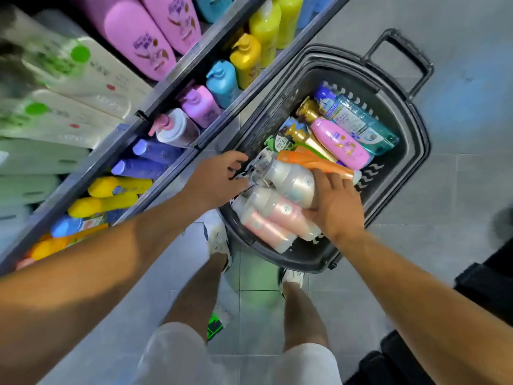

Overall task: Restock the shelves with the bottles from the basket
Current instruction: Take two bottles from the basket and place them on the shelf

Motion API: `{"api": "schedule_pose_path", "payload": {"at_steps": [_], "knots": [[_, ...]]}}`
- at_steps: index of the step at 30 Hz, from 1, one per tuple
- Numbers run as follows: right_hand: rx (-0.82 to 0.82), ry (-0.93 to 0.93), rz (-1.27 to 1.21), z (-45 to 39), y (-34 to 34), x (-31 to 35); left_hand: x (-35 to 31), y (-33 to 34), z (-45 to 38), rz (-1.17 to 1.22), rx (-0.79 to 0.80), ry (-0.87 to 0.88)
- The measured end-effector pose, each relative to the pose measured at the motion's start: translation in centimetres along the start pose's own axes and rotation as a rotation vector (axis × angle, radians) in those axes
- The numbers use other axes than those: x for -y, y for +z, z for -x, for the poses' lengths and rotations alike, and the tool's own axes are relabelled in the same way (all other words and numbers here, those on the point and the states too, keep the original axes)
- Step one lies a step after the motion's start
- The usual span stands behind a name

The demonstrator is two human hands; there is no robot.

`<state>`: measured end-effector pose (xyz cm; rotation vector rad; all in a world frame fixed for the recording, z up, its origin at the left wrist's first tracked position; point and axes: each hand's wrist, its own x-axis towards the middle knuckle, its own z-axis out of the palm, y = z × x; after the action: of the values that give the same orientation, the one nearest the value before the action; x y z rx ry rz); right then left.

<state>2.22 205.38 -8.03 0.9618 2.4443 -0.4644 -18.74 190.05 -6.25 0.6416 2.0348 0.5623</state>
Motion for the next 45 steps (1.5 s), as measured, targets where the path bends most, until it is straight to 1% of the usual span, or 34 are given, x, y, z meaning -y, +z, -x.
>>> {"api": "schedule_pose_path", "payload": {"at_steps": [4, 6, 7, 9, 11, 13, 15, 18, 20, 21, 24, 26, 28, 29, 31, 33, 36, 37, 38, 41, 43, 45], "knots": [[-0.005, -0.021, -0.039, 0.6, -0.6, -0.9, 0.6, 2.3, 3.0, 0.064, -0.093, -0.056], [-0.037, -0.04, -0.184, 1.6, -1.4, -1.4, 0.1, 3.4, 4.6, 0.123, -0.126, -0.07], [-0.033, -0.041, -0.321, 2.2, -1.9, -1.7, -0.3, 4.0, 5.4, 0.169, -0.138, -0.074], [0.024, 0.003, -0.646, 3.7, -2.7, -2.1, -1.3, 5.1, 6.8, 0.283, -0.134, -0.068], [0.1, 0.083, -0.894, 5.2, -3.5, -2.1, -2.7, 5.9, 8.1, 0.429, -0.1, -0.062], [0.186, 0.095, -1.043, 6.4, -3.7, -1.6, -3.6, 6.7, 9.1, 0.582, -0.052, -0.061], [0.282, 0.069, -1.167, 7.2, -3.3, -0.8, -3.6, 7.4, 9.8, 0.726, -0.019, -0.033], [0.385, 0.032, -1.305, 7.8, -2.1, 0.6, -2.7, 7.5, 10.8, 0.872, -0.039, 0.001], [0.403, 0.014, -1.294, 8.2, -1.5, 1.8, -1.6, 7.2, 11.7, 0.898, -0.072, -0.006], [0.371, 0.006, -1.251, 8.5, -1.3, 2.4, -1.1, 7.2, 12.1, 0.902, -0.099, -0.021], [0.137, -0.039, -1.07, 9.5, -0.9, 5.1, -0.4, 7.6, 13.5, 0.983, -0.161, -0.084], [-0.001, -0.122, -0.908, 10.3, -0.6, 7.0, -0.5, 8.2, 13.9, 1.082, -0.171, -0.104], [-0.043, -0.229, -0.778, 10.8, -0.4, 7.8, -0.1, 8.3, 13.9, 1.158, -0.231, -0.135], [-0.019, -0.277, -0.763, 10.9, -0.3, 7.9, 0.4, 8.1, 13.9, 1.184, -0.253, -0.153], [0.07, -0.316, -0.777, 10.9, -0.5, 7.5, 1.7, 7.4, 14.0, 1.219, -0.226, -0.175], [0.193, -0.275, -0.808, 10.7, -0.5, 7.1, 2.9, 6.9, 14.1, 1.231, -0.173, -0.177], [0.436, -0.205, -0.849, 10.3, 0.0, 7.5, 3.4, 6.5, 13.9, 1.231, -0.128, -0.161], [0.458, -0.19, -0.874, 10.3, 0.3, 7.8, 3.4, 6.4, 13.7, 1.227, -0.124, -0.15], [0.441, -0.176, -0.905, 10.3, 0.6, 8.1, 3.4, 6.4, 13.6, 1.224, -0.132, -0.147], [0.321, -0.128, -0.993, 10.4, 1.4, 8.3, 3.0, 6.2, 13.4, 1.167, -0.186, -0.165], [0.253, -0.096, -1.001, 10.3, 1.8, 8.0, 2.7, 6.1, 13.3, 1.065, -0.208, -0.136], [0.238, -0.071, -1.006, 9.9, 2.0, 7.4, 2.2, 6.3, 13.2, 1.019, -0.186, -0.085]]}}
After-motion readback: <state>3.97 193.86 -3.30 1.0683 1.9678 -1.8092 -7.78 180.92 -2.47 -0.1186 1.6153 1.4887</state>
